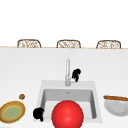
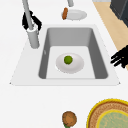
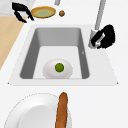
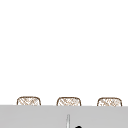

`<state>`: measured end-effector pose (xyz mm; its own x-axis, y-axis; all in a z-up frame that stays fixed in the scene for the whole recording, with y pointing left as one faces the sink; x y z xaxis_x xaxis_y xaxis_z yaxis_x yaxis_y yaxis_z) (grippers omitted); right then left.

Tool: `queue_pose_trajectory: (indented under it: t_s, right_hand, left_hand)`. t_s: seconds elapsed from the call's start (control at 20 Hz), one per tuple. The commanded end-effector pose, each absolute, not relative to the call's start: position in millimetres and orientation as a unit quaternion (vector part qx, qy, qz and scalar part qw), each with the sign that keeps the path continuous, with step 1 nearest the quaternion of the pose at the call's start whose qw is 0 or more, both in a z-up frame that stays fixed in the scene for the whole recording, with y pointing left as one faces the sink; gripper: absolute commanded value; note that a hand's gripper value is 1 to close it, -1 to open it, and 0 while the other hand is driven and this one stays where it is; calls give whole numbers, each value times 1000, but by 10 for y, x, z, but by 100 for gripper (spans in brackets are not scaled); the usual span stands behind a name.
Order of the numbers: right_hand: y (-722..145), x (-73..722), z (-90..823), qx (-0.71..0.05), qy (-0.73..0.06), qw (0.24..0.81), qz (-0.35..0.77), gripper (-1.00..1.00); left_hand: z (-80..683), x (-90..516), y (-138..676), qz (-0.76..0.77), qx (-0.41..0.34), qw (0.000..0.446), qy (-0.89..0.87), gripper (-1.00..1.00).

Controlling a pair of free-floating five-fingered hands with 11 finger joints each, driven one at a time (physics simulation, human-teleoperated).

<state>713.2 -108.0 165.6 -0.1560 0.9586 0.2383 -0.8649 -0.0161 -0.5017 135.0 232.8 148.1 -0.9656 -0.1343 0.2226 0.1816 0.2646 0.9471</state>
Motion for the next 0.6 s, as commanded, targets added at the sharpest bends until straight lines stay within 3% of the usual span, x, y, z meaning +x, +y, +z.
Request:
queue_pose_trajectory:
  t_s: [0.0,0.55]
  right_hand:
    - [-1184,7044,1485,-77,-280,640,711,100]
    - [-1168,7089,1437,-73,-289,644,705,100]
  left_hand:
    - [1481,1350,2328,-606,-15,130,-784,0]
    - [1481,1350,2328,-606,-15,130,-784,0]
